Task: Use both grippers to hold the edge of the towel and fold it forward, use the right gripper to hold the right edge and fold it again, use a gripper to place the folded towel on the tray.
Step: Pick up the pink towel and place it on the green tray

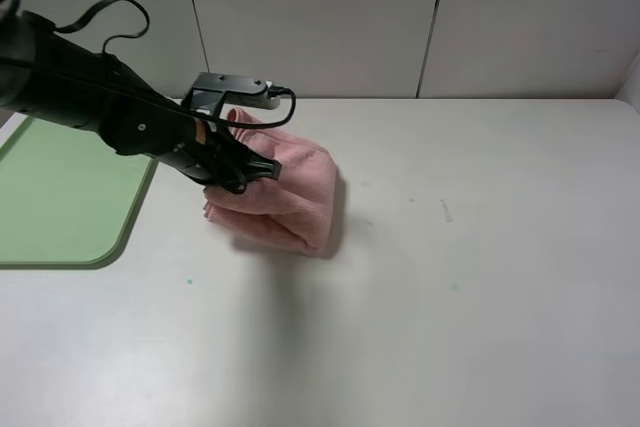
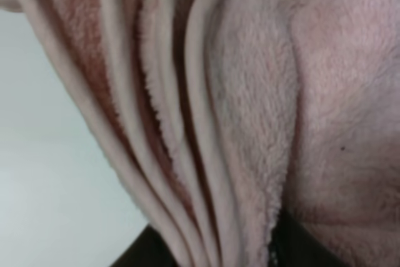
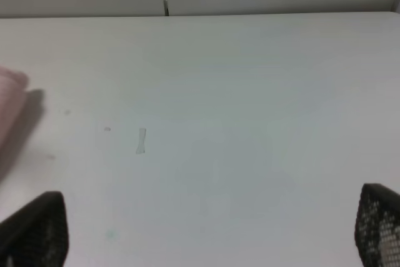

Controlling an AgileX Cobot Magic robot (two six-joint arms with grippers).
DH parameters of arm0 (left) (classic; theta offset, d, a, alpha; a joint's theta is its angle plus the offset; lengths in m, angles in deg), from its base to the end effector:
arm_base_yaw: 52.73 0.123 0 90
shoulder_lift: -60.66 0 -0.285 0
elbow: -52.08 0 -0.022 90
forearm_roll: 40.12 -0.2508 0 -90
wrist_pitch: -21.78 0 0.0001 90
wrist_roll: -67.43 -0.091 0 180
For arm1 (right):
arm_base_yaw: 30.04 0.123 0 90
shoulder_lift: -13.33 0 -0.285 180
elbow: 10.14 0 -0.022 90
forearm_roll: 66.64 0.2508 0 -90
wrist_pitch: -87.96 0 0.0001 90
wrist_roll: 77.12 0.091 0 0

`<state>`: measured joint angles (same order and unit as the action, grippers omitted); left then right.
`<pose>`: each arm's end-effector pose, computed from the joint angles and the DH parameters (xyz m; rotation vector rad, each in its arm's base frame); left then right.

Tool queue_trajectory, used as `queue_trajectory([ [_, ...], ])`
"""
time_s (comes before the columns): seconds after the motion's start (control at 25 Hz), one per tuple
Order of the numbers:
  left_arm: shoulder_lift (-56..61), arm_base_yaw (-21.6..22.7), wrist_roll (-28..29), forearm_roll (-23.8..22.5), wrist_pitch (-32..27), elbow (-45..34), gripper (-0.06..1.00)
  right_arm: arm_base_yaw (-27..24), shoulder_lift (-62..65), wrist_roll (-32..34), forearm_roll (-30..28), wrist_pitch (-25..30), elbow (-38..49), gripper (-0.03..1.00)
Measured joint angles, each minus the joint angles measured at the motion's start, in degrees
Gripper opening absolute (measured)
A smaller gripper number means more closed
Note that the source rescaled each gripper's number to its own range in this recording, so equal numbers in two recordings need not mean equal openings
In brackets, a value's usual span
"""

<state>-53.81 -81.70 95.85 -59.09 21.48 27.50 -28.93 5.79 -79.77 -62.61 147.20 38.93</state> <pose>0.3135 -0.1734 0.1383 0.4153 2.4191 -0.2973 -0.0036 0.0054 0.2772 -0.0682 2.0195 0.0669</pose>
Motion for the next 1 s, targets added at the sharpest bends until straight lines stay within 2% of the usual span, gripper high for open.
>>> queue_trajectory([
  [0.32,2.77,8.06,-0.57,-4.5,-0.57,-1.49,0.2,0.0,0.0,0.0,0.0,0.0,0.0,1.0],
  [0.76,2.77,17.81,-5.82,-5.08,-0.76,-1.47,0.2,0.0,0.0,0.0,0.0,0.0,0.0,1.0],
  [1.0,2.77,22.45,-10.77,-5.08,-2.09,-1.47,0.2,0.0,0.0,0.0,0.0,0.0,0.0,1.0],
])
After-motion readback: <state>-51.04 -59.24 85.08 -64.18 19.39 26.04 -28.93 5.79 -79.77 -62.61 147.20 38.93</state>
